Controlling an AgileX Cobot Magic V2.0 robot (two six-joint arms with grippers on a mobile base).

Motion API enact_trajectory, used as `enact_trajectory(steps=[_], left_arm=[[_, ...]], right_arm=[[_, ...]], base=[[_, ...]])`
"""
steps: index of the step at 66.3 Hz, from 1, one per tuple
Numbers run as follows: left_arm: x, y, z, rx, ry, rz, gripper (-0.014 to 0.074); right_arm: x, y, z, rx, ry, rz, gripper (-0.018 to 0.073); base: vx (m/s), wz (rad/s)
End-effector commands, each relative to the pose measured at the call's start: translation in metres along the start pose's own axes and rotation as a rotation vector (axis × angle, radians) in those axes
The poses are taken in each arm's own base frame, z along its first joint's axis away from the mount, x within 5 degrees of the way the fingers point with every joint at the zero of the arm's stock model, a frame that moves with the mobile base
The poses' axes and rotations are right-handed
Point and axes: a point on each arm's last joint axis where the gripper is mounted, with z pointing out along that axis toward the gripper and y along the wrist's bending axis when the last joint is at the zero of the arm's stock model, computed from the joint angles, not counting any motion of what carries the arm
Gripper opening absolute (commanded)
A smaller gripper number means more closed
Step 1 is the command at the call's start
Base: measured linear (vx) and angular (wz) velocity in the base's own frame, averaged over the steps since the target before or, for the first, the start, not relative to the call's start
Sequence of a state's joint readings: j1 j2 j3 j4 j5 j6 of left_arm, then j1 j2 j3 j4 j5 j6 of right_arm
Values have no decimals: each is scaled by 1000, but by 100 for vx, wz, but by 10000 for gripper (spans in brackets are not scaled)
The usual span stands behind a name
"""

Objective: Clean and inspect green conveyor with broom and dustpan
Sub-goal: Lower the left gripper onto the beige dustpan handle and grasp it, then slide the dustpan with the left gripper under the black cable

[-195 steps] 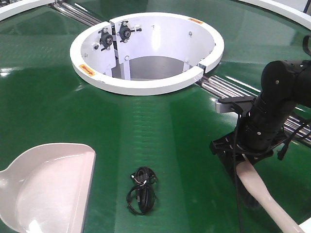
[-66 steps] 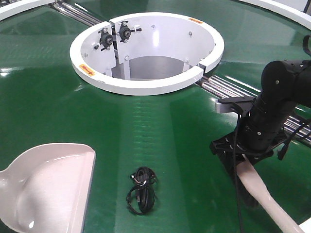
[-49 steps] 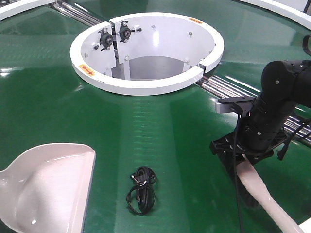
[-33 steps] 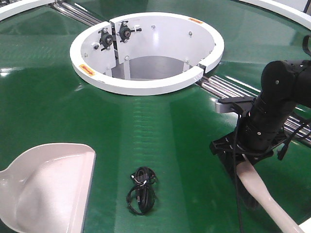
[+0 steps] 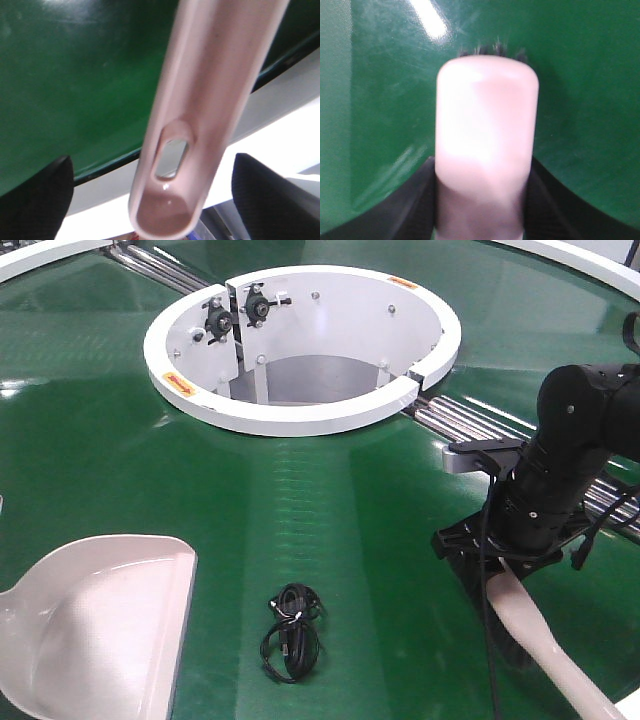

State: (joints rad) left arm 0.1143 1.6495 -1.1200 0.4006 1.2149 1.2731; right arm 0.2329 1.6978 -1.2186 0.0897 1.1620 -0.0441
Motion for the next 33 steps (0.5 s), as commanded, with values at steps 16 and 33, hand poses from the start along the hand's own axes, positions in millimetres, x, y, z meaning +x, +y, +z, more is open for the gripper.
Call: enact_trajectory(steps=[16,33], left_arm=[[9,-1,-13,-28,34,-1,375],[8,-3,-17,-35,7,-17,-26]], right_arm=[[1,1,-21,-7,-71,-9,-6],[1,1,-21,-7,-71,-9,-6]], base=[[0,0],[0,0]])
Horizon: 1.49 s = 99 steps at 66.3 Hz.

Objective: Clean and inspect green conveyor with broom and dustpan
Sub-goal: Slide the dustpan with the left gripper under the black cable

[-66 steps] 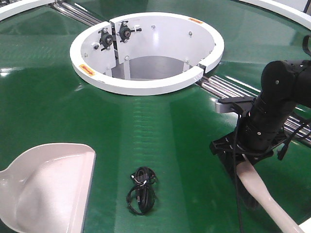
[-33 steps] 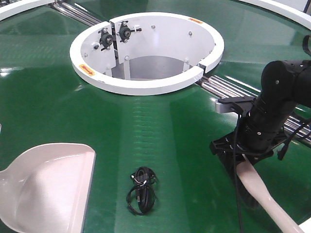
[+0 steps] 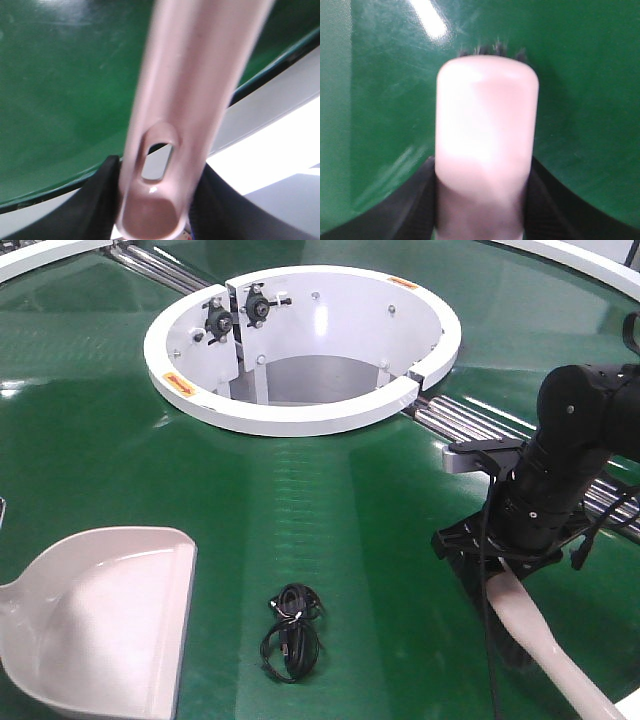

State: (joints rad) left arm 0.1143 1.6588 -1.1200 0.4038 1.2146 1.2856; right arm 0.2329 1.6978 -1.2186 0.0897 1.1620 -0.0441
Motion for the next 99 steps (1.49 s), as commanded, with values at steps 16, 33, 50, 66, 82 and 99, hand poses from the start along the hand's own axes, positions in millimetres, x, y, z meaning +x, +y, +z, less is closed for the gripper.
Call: enact_trajectory(steps=[16,33,50,66,82,99], left_arm=[[6,-9,-31,-80,-9,-30,-25],[-13,-13,-41,-110,-30,26,-25],[-30,-16,-46,-114,-73,59,-25],[-45,-20,-50,-108,-126,80,-25],[-52,-22,-52,-97,-161,86,-24],[-61,-24,-55,-113,-164,118,-23]], right_arm=[[1,1,-21,-7,-70,-9,-6],[1,1,-21,-7,-70,-9,-6],[1,1,-21,-7,-70,-9,-6],[1,1,-21,-7,-70,-9,-6],[1,1,-21,-7,-70,-9,-6],[1,1,-21,-7,-71,-10,-6]], base=[[0,0],[0,0],[0,0],[0,0],[0,0],[0,0]])
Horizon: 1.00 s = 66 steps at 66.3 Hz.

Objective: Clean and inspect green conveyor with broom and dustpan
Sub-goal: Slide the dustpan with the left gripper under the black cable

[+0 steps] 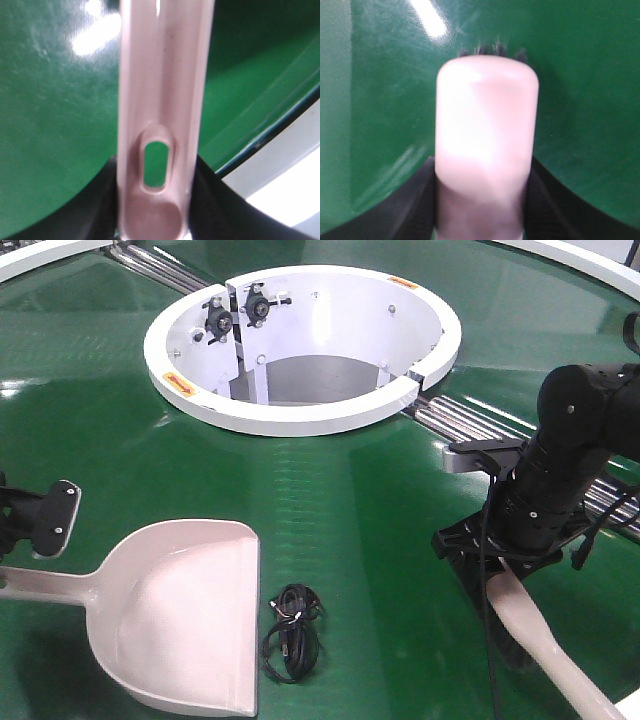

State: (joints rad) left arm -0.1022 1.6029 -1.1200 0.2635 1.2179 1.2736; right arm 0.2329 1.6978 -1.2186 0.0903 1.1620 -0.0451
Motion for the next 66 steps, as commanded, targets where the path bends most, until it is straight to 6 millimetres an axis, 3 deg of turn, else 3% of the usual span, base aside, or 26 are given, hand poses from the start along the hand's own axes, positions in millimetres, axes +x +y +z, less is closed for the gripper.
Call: enact_trajectory(steps=[1,48,66], left_arm=[[-3,-3,-18,-38,-27,-7,-23],[-33,-4,-23,-77,-159,18,-22],[-41,-2,-16,-44,-169,31,-22]], right_arm=[[1,1,-21,-6,-71,-9,-6],[1,1,-21,-6,-71,-8,-6],[1,1,-21,-6,-71,-8,-6]], base=[[0,0],[0,0],[0,0]])
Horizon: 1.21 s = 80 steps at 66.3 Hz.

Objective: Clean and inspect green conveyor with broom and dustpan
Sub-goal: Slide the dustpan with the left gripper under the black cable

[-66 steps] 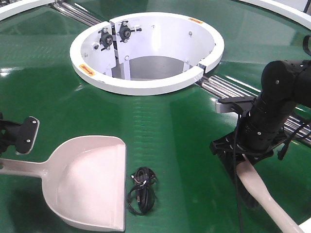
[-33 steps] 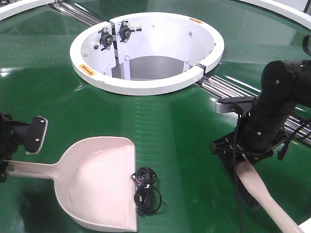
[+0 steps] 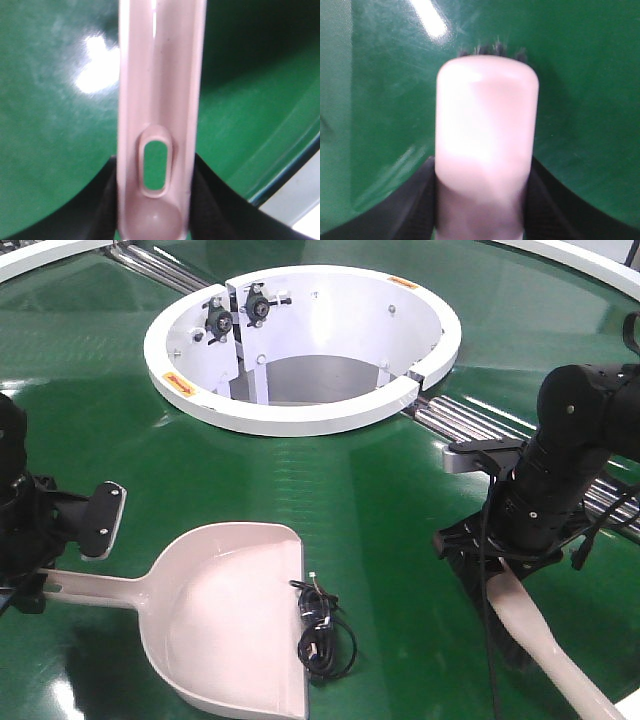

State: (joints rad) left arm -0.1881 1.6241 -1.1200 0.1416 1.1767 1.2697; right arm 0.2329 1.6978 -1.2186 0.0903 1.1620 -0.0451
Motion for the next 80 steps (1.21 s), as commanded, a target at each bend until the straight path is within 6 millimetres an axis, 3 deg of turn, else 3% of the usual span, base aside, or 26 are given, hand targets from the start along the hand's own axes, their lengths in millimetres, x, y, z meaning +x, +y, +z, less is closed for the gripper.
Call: enact_trajectory(steps=[1,80], left_arm=[[-7,0,-15,-43,-57,-9,-22],[-8,0,-15,-46,-66,-12,-22]], right_arm=[[1,1,-21,-6,-71,-8,-6],[1,1,-21,-6,-71,-7,-6]], base=[[0,0],[0,0]])
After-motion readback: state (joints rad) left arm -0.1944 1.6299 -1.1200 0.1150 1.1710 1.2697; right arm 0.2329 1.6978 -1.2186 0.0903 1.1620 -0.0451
